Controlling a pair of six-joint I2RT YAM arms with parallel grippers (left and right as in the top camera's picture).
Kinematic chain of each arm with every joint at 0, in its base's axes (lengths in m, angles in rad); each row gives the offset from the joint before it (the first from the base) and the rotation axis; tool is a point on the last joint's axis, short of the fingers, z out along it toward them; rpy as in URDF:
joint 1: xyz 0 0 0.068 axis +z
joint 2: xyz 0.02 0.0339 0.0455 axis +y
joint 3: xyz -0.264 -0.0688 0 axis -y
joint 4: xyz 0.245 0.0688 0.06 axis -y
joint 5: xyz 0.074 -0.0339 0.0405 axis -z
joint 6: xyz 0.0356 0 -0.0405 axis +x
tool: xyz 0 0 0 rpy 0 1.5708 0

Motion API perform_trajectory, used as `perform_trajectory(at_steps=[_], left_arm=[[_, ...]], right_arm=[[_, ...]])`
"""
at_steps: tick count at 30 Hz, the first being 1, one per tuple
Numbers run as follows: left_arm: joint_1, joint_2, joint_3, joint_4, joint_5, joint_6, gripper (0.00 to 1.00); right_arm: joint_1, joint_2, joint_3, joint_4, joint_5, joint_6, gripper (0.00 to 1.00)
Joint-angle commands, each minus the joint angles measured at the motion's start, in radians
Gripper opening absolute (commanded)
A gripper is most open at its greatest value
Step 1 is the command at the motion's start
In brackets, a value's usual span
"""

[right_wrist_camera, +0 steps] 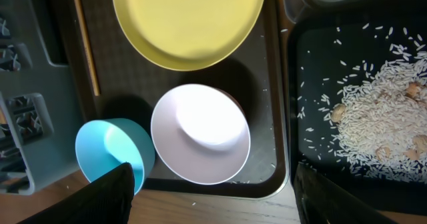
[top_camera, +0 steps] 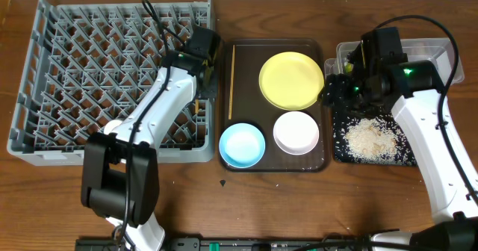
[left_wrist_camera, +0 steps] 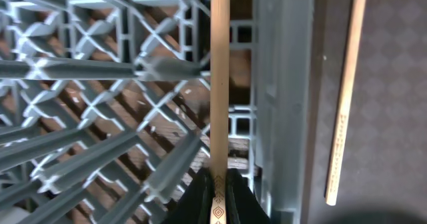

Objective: Sort waste into correct bins and load items into the dishwasher
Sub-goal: 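Insert the chopstick upright into the dish rack with left gripper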

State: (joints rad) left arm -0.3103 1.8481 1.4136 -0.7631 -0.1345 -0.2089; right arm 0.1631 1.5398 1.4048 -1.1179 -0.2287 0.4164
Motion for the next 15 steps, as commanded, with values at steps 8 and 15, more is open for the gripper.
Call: perform_trajectory(at_steps=[8,15], left_arm=[[-0.003,-0.142,0.065,-0.074,0.146,0.016,0.33],[-0.129,-0.058,0.060,0.063,0.211,0.034,0.33]], right_arm=[[0.008,-0.004,-0.006,-0.001,0.003,-0.010,0.75],[0.008,-0.004,-0.006,0.000,0.003,-0.010,0.75]])
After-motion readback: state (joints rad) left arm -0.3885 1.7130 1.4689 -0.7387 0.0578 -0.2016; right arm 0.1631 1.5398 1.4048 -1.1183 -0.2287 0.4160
